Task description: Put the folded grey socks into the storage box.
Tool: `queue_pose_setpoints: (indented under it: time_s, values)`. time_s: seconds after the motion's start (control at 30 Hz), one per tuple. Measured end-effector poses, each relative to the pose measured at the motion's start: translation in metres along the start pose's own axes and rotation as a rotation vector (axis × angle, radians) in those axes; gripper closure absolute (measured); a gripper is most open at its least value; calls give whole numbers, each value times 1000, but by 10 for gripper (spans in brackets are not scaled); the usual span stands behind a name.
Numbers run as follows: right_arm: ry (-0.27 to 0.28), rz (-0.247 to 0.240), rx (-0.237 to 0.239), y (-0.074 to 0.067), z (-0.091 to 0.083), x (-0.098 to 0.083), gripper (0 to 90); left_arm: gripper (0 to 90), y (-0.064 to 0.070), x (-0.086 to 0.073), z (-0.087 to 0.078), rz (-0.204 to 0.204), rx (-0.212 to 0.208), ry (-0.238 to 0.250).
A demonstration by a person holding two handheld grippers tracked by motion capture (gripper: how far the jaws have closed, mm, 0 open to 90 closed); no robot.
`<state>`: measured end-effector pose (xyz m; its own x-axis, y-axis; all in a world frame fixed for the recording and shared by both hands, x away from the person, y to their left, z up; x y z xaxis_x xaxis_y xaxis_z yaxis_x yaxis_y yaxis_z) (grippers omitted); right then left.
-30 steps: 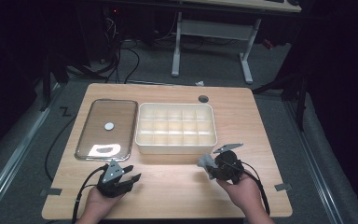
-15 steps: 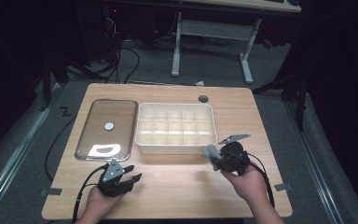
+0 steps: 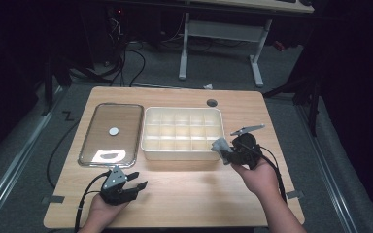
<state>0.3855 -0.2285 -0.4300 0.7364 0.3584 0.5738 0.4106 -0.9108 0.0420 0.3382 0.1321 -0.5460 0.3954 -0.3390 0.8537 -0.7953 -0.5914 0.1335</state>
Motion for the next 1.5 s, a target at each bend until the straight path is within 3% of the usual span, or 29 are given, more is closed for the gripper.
queue_pose_setpoints:
  time_s: [0.1, 0.37, 0.6, 0.7, 0.77, 1.0, 1.1, 1.5]
  values:
    - [-19, -16, -29, 4, 5, 9, 699, 499, 2, 0, -2, 14, 3, -2]
    - [-68, -16, -28, 6, 25, 31, 700, 497, 3, -1, 0, 16, 0, -12]
    - [-189, -42, -85, 9, 54, 51, 700, 498, 1, -1, -2, 9, 5, -9]
    - [-220, -23, -69, 9, 61, 52, 700, 497, 1, -1, -4, 9, 3, -2]
    - [-281, -44, -84, 8, 71, 52, 700, 502, 0, -2, -5, 8, 4, -6]
    - [-356, -52, -77, 7, 84, 49, 707, 502, -1, -2, -5, 5, 5, -7]
    - [-387, -81, -71, 5, 90, 47, 712, 502, -1, -2, -5, 8, 4, -13]
    - [-427, -106, -66, 3, 103, 43, 715, 504, -2, -3, -4, 2, 6, -16]
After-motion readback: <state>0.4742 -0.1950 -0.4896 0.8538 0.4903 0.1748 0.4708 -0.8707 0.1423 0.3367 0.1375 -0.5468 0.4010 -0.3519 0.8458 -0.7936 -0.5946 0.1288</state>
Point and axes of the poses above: each handheld gripper's, and its own axes: z roughly forward along the jaws, x roughly out of its top, y roughly to its right, the point moved 4 cm from there along z, roughly forward along the jaws, and after that the axes turned 5 degrees about -x, right-handed, at the moved point
